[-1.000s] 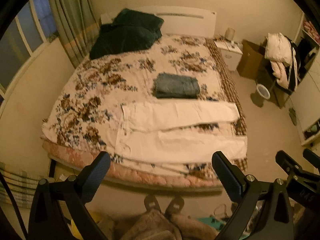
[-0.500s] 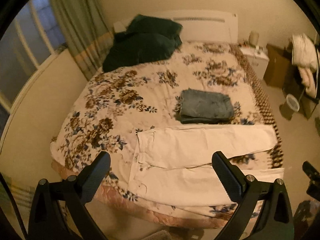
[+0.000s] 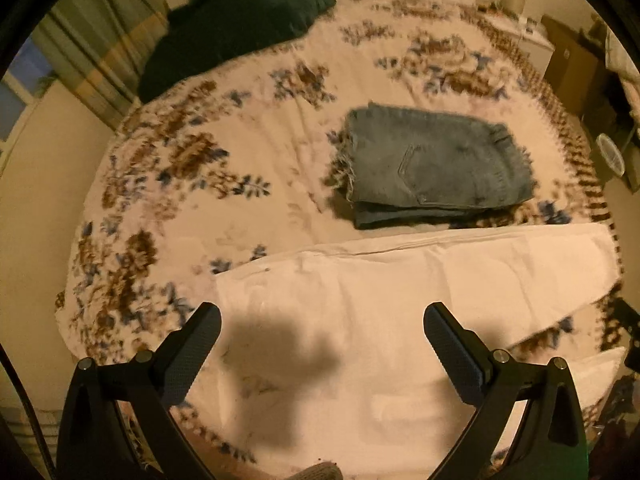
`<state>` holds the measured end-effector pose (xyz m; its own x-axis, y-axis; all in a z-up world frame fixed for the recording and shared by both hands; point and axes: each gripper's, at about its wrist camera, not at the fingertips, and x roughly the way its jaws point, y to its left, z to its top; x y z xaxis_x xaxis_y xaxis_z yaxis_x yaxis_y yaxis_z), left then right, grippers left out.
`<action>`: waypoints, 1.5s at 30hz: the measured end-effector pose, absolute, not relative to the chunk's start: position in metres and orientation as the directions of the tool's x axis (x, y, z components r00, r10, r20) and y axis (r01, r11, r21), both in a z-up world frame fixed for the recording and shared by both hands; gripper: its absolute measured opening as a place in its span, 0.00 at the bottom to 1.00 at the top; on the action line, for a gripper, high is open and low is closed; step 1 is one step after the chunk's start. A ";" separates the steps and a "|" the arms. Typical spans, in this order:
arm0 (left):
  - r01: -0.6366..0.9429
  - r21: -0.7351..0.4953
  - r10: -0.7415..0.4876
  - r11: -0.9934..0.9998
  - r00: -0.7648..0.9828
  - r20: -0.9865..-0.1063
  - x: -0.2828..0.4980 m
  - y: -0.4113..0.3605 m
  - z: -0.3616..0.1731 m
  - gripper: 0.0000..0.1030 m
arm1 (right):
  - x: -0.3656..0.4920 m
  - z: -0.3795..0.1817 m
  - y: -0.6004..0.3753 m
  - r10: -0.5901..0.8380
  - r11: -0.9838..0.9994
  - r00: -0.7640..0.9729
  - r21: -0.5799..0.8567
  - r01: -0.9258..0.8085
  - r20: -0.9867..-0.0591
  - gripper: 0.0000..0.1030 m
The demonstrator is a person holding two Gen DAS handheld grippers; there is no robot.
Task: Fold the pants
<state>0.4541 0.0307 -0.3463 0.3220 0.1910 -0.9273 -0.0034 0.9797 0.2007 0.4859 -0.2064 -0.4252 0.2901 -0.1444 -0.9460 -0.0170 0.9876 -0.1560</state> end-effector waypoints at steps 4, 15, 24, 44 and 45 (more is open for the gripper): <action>0.047 0.185 0.168 0.982 0.254 -0.953 0.493 0.023 -0.409 1.00 | 0.536 -0.500 -0.211 -0.137 0.985 0.245 -0.159 -0.072 -0.960 1.00; 0.446 0.289 0.262 0.847 0.121 -0.957 0.552 -0.016 -0.566 1.00 | 0.635 -0.666 -0.193 -0.213 0.860 0.037 -0.205 -0.468 -0.976 1.00; 0.617 0.092 0.106 0.782 0.015 -0.994 0.562 -0.015 -0.589 0.80 | 0.653 -0.713 -0.181 -0.186 0.787 -0.078 -0.101 -0.608 -0.980 0.73; 0.319 -0.047 -0.134 0.947 0.256 -0.957 0.371 -0.012 -0.407 0.06 | 0.460 -0.558 -0.205 -0.038 0.885 0.237 -0.143 -0.444 -0.971 0.04; 0.292 -0.052 -0.129 0.955 0.251 -0.959 0.364 -0.011 -0.412 0.06 | 0.435 -0.554 -0.204 -0.045 0.885 0.239 -0.150 -0.441 -0.970 0.04</action>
<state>0.3637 -0.0112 -0.4123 0.2512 -0.1295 -0.9592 0.2923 0.9549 -0.0523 0.4355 -0.2037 -0.5544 0.2387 -0.0451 -0.9700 -0.4413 0.8848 -0.1497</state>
